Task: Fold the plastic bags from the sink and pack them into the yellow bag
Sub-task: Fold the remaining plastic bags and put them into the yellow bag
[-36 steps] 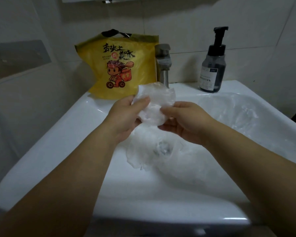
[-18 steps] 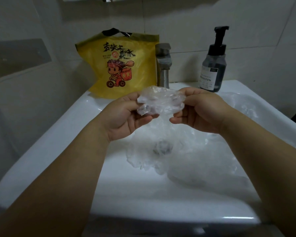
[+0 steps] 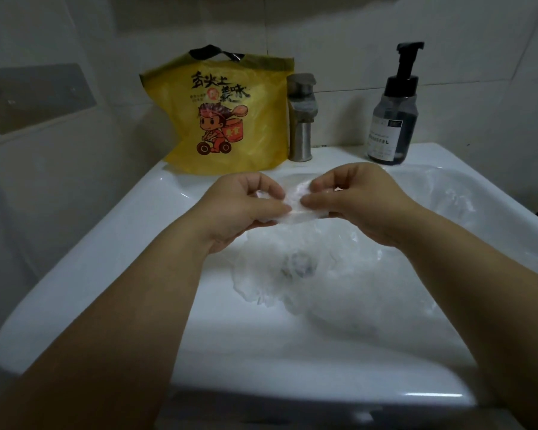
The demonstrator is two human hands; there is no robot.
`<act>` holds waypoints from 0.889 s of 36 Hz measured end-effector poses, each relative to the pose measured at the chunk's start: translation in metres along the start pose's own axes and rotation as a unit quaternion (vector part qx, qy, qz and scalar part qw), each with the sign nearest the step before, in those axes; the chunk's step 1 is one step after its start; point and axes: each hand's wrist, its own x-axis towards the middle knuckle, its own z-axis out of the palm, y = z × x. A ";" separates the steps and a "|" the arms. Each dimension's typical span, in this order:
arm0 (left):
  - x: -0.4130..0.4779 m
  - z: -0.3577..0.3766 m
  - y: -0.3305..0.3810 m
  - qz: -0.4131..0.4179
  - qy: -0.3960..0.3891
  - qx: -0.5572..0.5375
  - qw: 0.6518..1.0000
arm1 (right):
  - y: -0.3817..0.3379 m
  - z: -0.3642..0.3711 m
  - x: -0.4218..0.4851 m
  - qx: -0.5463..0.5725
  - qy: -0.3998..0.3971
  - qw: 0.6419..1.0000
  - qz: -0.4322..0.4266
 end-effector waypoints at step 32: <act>-0.002 -0.003 0.001 0.140 0.041 0.067 0.987 | 0.003 -0.011 0.002 -0.162 -0.002 0.983 -0.089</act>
